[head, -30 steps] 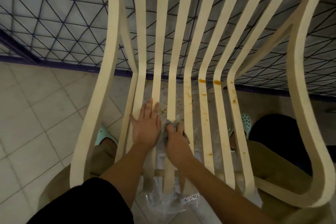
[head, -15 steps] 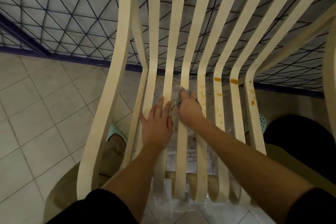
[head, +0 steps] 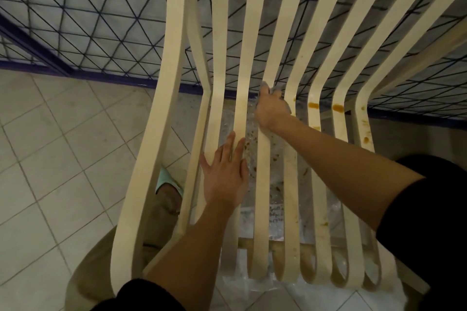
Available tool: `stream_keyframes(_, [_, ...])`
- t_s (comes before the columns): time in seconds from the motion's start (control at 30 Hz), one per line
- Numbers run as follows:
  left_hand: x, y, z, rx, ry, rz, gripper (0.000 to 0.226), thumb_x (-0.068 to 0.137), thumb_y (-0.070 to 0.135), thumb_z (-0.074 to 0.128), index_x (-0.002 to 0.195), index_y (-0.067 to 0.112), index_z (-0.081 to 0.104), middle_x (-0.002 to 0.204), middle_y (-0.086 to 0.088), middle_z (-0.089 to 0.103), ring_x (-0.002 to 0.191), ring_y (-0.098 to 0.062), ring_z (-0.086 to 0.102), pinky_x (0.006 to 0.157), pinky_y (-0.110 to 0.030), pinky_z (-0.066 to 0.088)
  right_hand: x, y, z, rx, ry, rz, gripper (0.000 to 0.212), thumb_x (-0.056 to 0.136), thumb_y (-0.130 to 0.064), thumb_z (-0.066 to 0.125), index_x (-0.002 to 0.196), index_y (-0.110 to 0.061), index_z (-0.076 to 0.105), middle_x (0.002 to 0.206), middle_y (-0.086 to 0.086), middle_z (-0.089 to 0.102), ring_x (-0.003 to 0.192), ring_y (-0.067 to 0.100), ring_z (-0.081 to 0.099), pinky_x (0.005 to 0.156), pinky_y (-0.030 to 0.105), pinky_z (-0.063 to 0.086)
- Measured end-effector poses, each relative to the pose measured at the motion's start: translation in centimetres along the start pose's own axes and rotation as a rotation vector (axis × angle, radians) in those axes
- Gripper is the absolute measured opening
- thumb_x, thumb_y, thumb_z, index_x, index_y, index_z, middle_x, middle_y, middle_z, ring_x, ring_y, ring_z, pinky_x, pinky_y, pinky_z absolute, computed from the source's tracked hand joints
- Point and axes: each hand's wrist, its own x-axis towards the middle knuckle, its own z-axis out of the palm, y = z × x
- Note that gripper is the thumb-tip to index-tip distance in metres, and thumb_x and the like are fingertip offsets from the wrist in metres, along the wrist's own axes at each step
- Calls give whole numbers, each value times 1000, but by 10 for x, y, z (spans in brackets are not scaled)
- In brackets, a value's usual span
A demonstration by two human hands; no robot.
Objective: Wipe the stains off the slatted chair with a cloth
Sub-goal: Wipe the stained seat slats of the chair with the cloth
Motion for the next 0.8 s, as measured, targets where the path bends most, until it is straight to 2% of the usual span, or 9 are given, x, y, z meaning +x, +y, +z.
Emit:
stream_keyframes(0.1, [0,0,1,-11,6,-8,50,102,41,23,152,35,21,163,11,8,143,-13,28,113,-62,15,4,-1,0,-17,3,17,50,97,-9,36,146,-6,25,139,27,34,122,42,43,92,45,40])
stream_keyframes(0.2, [0,-1,3,-14,14,-5,50,102,42,23,151,35,22,162,11,10,143,-13,29,113,-62,15,9,-3,1,-80,-48,30,58,100,-13,35,152,-9,9,144,28,28,123,46,43,94,50,44])
stream_keyframes(0.33, [0,-1,3,-15,16,0,50,101,42,23,151,35,23,162,11,11,142,-13,30,112,-62,17,11,-2,4,-19,-107,70,62,100,-20,37,153,-21,6,144,26,29,122,46,45,94,53,47])
stream_keyframes(0.4, [0,-2,3,-12,16,4,50,101,42,22,151,35,23,162,10,12,142,-13,31,112,-62,18,8,-1,4,9,-151,72,61,100,-22,37,152,-25,6,144,26,30,116,44,46,88,55,51])
stream_keyframes(0.47, [0,-3,2,-14,18,8,51,100,42,22,150,34,25,162,10,14,141,-13,32,112,-62,18,1,-1,3,24,-194,58,60,100,-21,35,152,-21,6,141,26,34,107,41,49,83,54,54])
stream_keyframes(0.57, [1,-3,2,-9,21,8,53,98,42,21,150,34,27,161,10,16,140,-14,34,111,-62,18,-13,2,3,-6,-200,25,56,100,-17,34,150,-7,12,139,26,39,117,42,48,90,46,48])
stream_keyframes(0.63, [2,-5,3,-2,33,9,52,99,40,24,150,34,28,161,9,18,139,-14,35,111,-63,19,-27,3,6,-14,-183,10,54,98,-13,34,149,-6,19,136,28,42,119,44,47,90,45,41])
stream_keyframes(0.7, [1,-4,3,-3,37,14,50,101,38,28,150,33,27,161,9,18,139,-15,35,111,-63,20,-47,5,12,-15,-192,2,57,97,-12,34,150,-7,15,139,30,36,121,43,45,94,47,40])
stream_keyframes(0.8, [-1,-4,4,5,50,18,49,101,38,27,150,32,28,161,7,21,139,-16,36,110,-64,22,-71,3,19,-85,-201,10,61,100,-17,36,151,-5,4,143,28,30,117,42,48,89,47,48])
